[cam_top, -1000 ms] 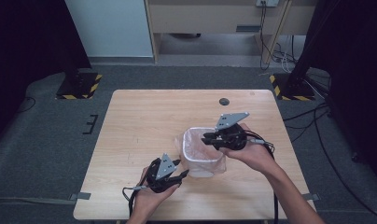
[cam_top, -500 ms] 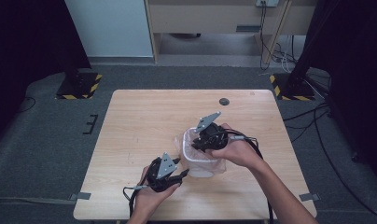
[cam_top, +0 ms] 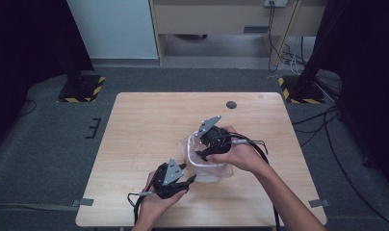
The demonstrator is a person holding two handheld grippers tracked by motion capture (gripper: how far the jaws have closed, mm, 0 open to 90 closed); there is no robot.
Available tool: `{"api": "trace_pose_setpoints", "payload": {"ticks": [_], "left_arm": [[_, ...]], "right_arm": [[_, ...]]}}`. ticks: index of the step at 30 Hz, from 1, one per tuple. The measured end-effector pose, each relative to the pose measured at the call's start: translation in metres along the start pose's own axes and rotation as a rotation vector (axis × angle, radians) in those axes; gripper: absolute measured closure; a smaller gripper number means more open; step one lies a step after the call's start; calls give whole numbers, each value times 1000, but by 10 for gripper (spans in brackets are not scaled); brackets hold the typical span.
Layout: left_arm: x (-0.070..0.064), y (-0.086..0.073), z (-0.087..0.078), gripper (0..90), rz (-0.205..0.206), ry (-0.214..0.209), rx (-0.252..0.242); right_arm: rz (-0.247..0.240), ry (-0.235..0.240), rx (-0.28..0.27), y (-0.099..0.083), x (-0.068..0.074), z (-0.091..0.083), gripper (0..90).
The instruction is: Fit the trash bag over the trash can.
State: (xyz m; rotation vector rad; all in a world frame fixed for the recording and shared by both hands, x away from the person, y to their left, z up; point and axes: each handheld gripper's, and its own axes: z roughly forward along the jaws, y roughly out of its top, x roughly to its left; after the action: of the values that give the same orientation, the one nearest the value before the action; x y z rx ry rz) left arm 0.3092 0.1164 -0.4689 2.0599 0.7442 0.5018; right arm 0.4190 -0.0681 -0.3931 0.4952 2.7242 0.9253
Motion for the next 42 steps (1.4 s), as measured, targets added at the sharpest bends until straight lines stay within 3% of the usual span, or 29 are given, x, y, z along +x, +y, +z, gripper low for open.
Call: {"api": "trace_pose_setpoints", "payload": {"ticks": [3,8,10,13,16,22,26,28,32,36,39,42], "left_arm": [[1,0,-1,466,-2,4,-1],[0,0,-1,470,-4,4,-3],[0,0,0,472,-1,1,0],[-2,1,1,479,4,-5,5],[-3,1,2,488,8,-11,3],[-3,1,2,485,5,-9,0],[-3,1,2,483,4,-12,-2],[-3,1,2,483,9,-11,1],[-4,1,2,485,9,-12,1],[-4,2,3,499,16,-10,4],[-4,2,4,506,15,-9,6],[-5,2,4,506,18,-8,7]], "right_arm": [[8,-4,-14,0,-4,-6,394],[10,9,-60,0,-10,-22,560],[5,13,-55,-2,-9,-24,655],[3,41,-17,-4,-6,-20,661],[-29,48,38,-4,-1,-11,589],[-48,30,126,0,3,9,380],[-34,-3,124,1,1,11,292],[-33,-7,120,0,1,10,291],[-18,-6,74,0,-2,1,356],[-16,11,-4,0,-7,-16,565],[-32,15,9,2,-8,-18,715],[-53,37,84,8,-4,-10,781]]}}
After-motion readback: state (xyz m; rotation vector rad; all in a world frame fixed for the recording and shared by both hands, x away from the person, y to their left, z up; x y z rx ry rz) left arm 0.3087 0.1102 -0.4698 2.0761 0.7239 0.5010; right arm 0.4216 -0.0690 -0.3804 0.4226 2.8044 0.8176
